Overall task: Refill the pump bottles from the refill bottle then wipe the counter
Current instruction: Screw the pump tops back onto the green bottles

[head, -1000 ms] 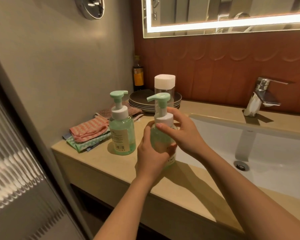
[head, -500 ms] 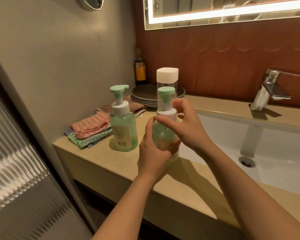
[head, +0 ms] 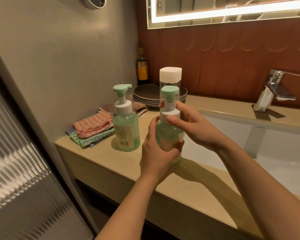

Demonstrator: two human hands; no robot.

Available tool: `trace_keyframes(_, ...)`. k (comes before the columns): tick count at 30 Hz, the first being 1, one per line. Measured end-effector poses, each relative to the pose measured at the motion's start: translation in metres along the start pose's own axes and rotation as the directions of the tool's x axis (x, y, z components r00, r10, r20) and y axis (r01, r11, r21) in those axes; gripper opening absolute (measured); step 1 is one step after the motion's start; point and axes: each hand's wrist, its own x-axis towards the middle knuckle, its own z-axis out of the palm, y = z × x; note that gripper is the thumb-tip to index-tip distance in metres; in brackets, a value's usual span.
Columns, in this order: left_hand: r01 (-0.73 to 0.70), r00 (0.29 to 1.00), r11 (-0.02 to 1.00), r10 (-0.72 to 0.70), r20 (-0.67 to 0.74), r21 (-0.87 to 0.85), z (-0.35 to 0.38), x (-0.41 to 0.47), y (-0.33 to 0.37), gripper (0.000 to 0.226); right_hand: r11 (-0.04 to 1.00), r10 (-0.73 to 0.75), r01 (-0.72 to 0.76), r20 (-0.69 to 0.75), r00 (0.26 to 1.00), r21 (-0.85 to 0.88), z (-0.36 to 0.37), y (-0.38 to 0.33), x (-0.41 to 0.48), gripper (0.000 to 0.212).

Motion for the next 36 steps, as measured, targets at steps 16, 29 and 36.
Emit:
trace_keyframes(16, 0.001, 1.0, 1.0, 0.0, -0.025, 0.017, 0.002, 0.002, -0.001, 0.094, 0.999, -0.026, 0.034, -0.362, 0.932, 0.016, 0.032, 0.011, 0.004, 0.05)
trace_keyframes(29, 0.0, 0.999, 1.0, 0.0, -0.038, 0.002, 0.002, 0.002, -0.005, 0.096, 0.966, -0.008, -0.107, -0.443, 0.896, -0.234, 0.037, 0.008, 0.01, 0.063)
trace_keyframes(36, 0.011, 1.0, 1.0, -0.011, -0.019, -0.008, 0.001, 0.0, 0.001, 0.089, 0.999, -0.007, -0.001, -0.266, 0.964, -0.034, 0.015, 0.003, -0.003, 0.046)
